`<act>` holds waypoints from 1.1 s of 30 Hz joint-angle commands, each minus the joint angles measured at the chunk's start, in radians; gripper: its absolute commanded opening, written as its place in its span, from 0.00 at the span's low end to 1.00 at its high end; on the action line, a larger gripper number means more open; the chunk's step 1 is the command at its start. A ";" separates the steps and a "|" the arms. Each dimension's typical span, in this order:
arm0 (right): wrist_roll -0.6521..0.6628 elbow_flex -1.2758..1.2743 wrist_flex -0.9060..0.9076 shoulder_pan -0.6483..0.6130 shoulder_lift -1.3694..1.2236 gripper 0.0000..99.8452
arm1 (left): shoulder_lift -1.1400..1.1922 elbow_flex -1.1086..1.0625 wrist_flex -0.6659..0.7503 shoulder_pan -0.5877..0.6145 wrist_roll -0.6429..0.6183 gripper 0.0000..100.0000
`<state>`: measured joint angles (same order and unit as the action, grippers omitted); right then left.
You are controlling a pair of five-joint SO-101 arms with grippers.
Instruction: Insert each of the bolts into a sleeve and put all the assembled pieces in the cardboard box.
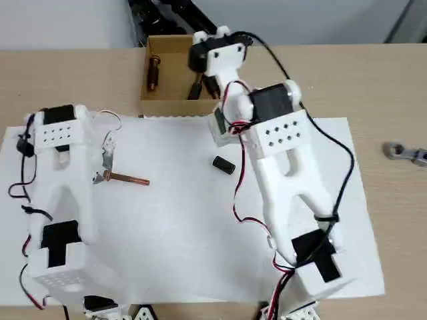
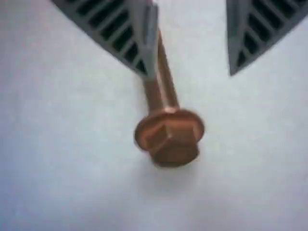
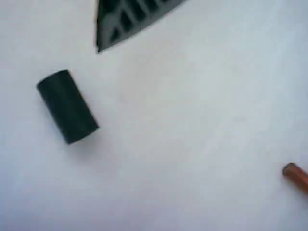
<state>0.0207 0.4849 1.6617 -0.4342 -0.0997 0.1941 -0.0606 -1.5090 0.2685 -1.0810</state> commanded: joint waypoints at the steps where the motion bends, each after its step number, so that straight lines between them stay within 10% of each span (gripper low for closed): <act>1: 0.008 0.040 -0.010 -0.012 -0.002 0.22 | -0.046 -0.018 0.075 -0.005 -0.006 0.09; 24: 0.006 0.040 -0.053 -0.013 -0.041 0.22 | 0.242 0.062 0.140 -0.014 -0.049 0.09; 33: 0.006 0.040 -0.051 -0.013 -0.041 0.22 | 0.189 0.318 -0.193 -0.052 -0.089 0.09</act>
<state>0.0207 0.4849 1.6249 -0.4388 -0.1458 0.4335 0.1588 -1.5996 0.2256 -1.1623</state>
